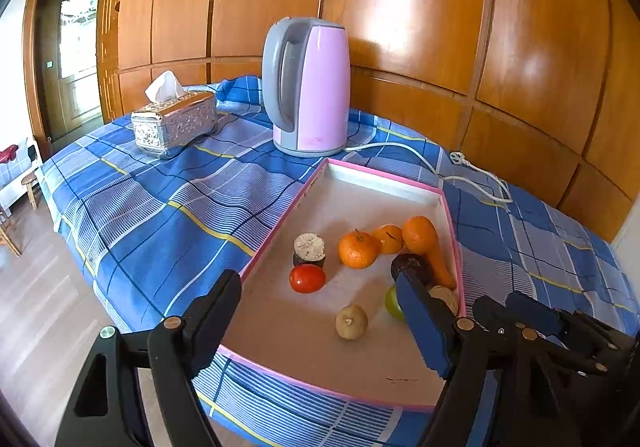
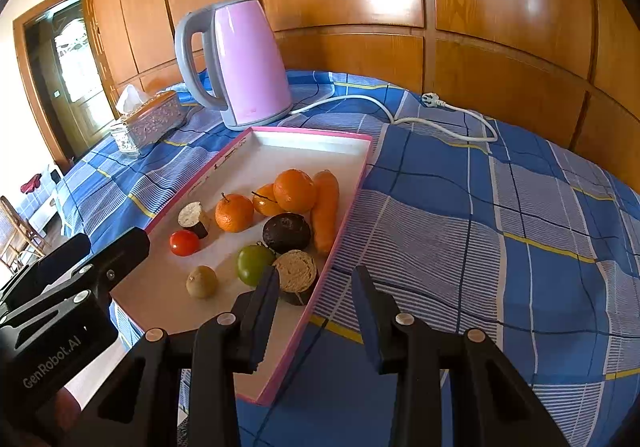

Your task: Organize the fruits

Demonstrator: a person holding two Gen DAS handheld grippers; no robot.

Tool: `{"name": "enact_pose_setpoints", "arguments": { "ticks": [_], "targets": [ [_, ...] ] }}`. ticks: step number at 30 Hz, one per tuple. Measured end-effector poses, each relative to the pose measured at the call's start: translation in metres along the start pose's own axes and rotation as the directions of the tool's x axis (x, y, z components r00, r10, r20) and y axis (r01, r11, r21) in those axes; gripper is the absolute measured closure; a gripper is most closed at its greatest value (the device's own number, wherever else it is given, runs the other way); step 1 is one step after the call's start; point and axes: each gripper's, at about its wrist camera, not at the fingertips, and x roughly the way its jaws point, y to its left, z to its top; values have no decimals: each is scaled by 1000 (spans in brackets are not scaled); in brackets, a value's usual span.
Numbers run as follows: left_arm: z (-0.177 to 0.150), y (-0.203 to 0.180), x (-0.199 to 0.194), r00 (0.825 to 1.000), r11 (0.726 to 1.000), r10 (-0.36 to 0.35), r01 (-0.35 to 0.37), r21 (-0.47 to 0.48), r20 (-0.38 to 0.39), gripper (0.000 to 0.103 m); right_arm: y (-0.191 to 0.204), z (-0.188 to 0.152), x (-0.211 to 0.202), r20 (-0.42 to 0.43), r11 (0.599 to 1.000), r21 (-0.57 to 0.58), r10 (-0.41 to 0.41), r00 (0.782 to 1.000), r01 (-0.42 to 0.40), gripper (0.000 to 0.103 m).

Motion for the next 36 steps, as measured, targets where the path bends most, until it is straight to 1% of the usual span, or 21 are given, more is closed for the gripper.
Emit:
{"name": "enact_pose_setpoints", "arguments": {
  "ticks": [14, 25, 36],
  "targets": [
    [-1, 4, 0, 1000, 1000, 12, -12, -5, -8, 21, 3, -1, 0, 3, 1000, -17, 7, 1000, -7, 65],
    [-2, 3, -1, 1000, 1000, 8, -8, 0, -5, 21, 4, -1, -1, 5, 1000, -24, 10, 1000, -10, 65],
    [-2, 3, -1, 1000, 1000, 12, -12, -3, -8, 18, 4, -2, 1, 0, 1000, -25, 15, 1000, -15, 65]
  ]
}}
